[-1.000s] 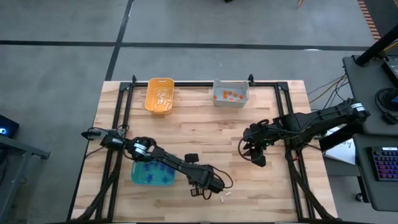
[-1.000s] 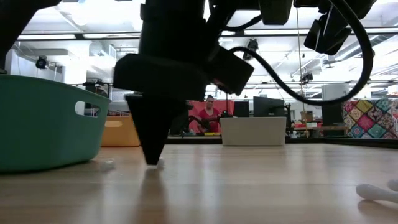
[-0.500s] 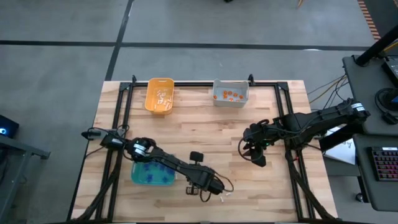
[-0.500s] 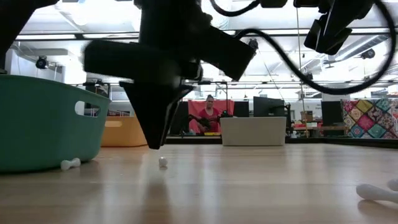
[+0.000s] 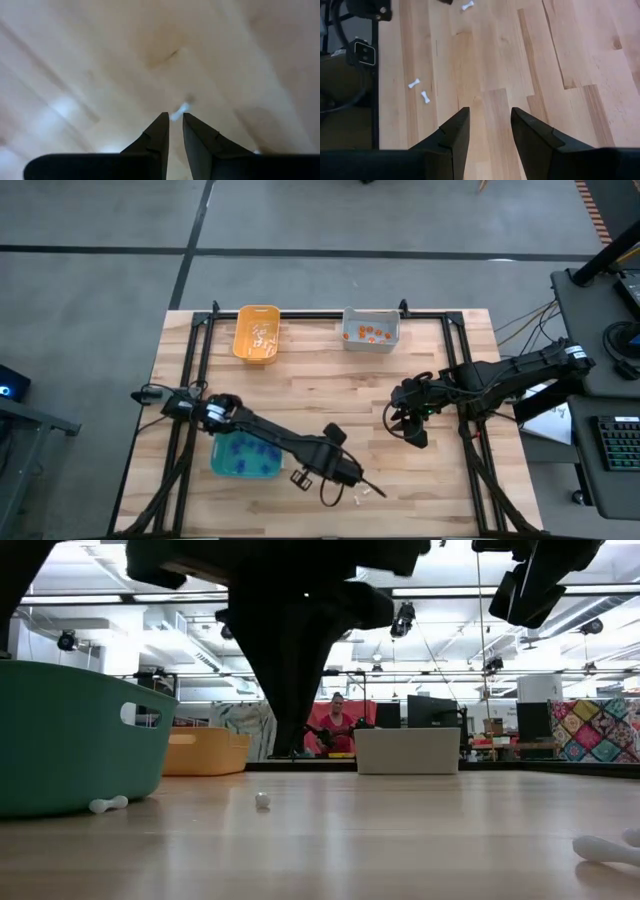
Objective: Sort Halloween decoration
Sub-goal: Put the white bone toy into the orange bin
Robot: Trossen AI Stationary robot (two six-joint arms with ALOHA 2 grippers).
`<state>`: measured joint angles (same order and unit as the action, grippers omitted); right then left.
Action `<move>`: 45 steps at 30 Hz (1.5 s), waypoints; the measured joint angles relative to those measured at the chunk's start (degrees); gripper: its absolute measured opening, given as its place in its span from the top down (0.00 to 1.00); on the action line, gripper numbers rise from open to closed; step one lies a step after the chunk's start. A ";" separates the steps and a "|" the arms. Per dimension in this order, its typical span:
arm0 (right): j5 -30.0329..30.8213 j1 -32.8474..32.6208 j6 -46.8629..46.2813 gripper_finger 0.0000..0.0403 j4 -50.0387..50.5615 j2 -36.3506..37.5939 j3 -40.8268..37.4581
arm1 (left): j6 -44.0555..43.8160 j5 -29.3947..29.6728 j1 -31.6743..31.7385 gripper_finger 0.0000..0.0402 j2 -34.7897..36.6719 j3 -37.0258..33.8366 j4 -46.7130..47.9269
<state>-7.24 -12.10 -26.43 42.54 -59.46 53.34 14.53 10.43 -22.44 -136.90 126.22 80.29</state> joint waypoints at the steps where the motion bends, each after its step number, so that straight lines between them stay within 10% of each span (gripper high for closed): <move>1: 0.03 0.00 0.02 0.66 -0.02 0.00 0.00 | 0.67 -0.85 -0.02 0.91 0.00 -0.13 -0.59; 27: 3.41 0.00 -0.62 0.66 -1.50 0.00 0.00 | 5.91 -8.78 4.06 0.90 9.42 -23.65 -17.71; 45: 4.32 0.00 -0.64 0.66 -1.49 0.00 0.00 | 10.50 -10.05 5.33 0.70 9.45 -26.28 -21.32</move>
<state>-2.92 -12.10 -27.07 41.06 -59.46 53.34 25.03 0.39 -17.11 -127.46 99.94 58.96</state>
